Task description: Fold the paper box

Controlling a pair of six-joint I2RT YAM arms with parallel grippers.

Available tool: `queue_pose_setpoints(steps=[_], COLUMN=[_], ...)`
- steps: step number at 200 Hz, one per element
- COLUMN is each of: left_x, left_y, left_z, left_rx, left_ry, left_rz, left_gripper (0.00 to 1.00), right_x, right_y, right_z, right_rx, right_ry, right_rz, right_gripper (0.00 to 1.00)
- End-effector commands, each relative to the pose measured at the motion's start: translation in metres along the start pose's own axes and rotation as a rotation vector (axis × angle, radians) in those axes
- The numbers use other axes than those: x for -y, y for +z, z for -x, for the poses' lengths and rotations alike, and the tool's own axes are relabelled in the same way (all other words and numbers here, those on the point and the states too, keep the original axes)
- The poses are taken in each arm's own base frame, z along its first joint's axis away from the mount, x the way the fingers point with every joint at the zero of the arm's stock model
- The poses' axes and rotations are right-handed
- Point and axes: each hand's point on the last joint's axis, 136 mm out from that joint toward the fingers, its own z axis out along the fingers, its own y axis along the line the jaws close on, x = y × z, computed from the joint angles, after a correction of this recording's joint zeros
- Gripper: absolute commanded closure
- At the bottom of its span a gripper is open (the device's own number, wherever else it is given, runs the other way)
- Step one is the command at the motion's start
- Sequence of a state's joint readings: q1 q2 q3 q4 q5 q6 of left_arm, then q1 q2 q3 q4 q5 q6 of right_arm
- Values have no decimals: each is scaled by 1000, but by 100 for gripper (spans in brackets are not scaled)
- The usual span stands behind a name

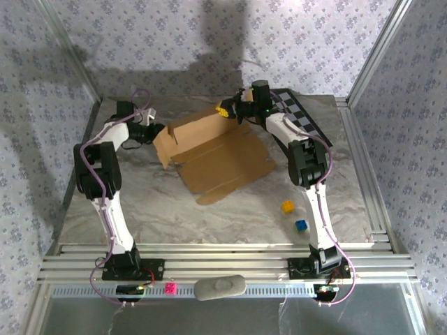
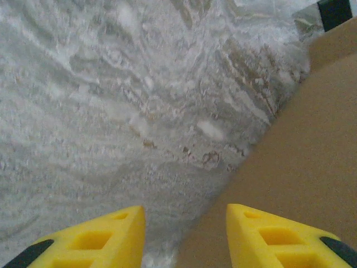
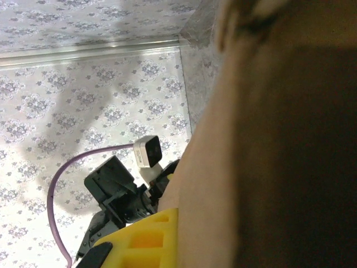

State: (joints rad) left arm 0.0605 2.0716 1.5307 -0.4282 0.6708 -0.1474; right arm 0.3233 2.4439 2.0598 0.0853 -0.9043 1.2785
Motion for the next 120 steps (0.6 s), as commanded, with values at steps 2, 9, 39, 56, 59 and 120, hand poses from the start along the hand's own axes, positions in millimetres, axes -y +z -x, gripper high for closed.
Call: queue_pose_setpoints(steps=[2, 9, 39, 56, 59, 120], left_x=[15, 18, 25, 35, 36, 56], left_y=[-18, -18, -18, -16, -15, -1], left_z=[-14, -18, -34, -38, -38, -32], left_rx=[12, 18, 39, 49, 50, 47], left_ry=[-31, -46, -100, -97, -96, -50], left_rz=[-13, -11, -13, -39, -41, -26], left_gripper=[58, 59, 59, 59, 59, 56], right_x=[36, 35, 31, 28, 29, 24], right_y=[7, 7, 8, 8, 8, 5], right_z=[11, 12, 16, 17, 17, 15], right_rx=[43, 49, 70, 74, 74, 74], right_ry=[64, 65, 71, 64, 64, 59], right_rz=[-47, -39, -10, -2, -2, 11], right_gripper=[100, 100, 100, 100, 100, 100])
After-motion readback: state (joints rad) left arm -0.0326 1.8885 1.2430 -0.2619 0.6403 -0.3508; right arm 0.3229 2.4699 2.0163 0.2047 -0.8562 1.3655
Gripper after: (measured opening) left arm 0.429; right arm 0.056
